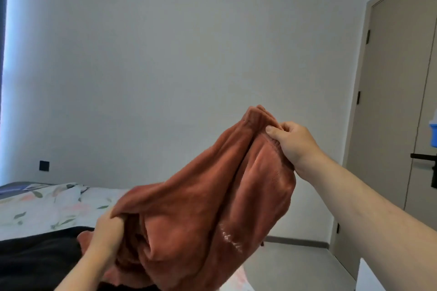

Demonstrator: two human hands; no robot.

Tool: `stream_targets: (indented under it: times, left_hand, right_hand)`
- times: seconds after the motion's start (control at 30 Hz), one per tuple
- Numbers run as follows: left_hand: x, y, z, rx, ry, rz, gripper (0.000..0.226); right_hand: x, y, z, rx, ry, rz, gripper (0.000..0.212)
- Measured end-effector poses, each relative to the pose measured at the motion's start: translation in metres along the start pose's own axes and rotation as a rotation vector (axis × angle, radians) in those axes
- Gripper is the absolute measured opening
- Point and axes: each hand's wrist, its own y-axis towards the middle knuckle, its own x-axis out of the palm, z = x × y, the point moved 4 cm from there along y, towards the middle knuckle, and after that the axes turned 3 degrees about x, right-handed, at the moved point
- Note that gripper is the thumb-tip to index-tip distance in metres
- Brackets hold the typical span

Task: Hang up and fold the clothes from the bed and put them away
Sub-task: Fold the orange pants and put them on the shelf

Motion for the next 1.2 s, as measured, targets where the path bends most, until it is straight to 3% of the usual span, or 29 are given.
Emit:
stream_targets:
  times: [0.03,0.13,0.2,0.3,0.43,0.53,0.6,0.67,0.77,0.87,1.0,1.2]
  left_hand:
    - [-0.016,0.013,0.024,0.045,0.017,-0.085,0.029]
    - [-0.074,0.05,0.079,0.197,0.182,-0.013,0.02]
    - [-0.116,0.056,0.108,0.283,0.349,-0.073,0.016]
    - [-0.167,0.072,0.146,0.288,0.493,-0.115,0.043]
    - [-0.212,0.083,0.148,0.16,0.894,-0.19,0.05]
    - [-0.216,0.081,0.111,-0.007,1.038,-0.329,0.039]
    - [-0.21,0.079,0.074,-0.093,1.0,-0.415,0.035]
    - [-0.197,0.083,0.037,-0.106,0.891,-0.419,0.037]
    - [-0.178,0.105,-0.012,-0.006,0.919,-0.338,0.035]
    - [-0.151,0.136,-0.07,-0.063,0.769,-0.262,0.028]
    - [-0.101,0.161,-0.127,-0.101,0.714,-0.29,0.018]
    - [-0.045,0.19,-0.184,-0.062,0.887,-0.324,0.01]
  right_hand:
    - [-0.002,0.003,0.008,0.021,0.003,0.006,0.023]
    - [0.007,0.01,0.031,0.104,0.042,-0.017,0.021]
    - [0.024,0.014,0.047,0.136,0.055,-0.056,0.021]
    - [0.061,0.016,0.067,0.172,0.086,-0.117,0.024]
    - [0.124,0.009,0.099,0.211,0.071,-0.241,0.036]
    - [0.17,-0.003,0.139,0.261,0.028,-0.323,0.046]
    - [0.197,-0.014,0.172,0.321,0.003,-0.356,0.042]
    - [0.214,-0.023,0.206,0.381,0.02,-0.364,0.035]
    - [0.225,-0.028,0.257,0.466,0.003,-0.338,0.03]
    - [0.23,-0.023,0.304,0.568,-0.037,-0.321,0.029]
    - [0.227,-0.01,0.36,0.641,-0.103,-0.312,0.025]
    - [0.232,0.001,0.437,0.683,-0.188,-0.339,0.023]
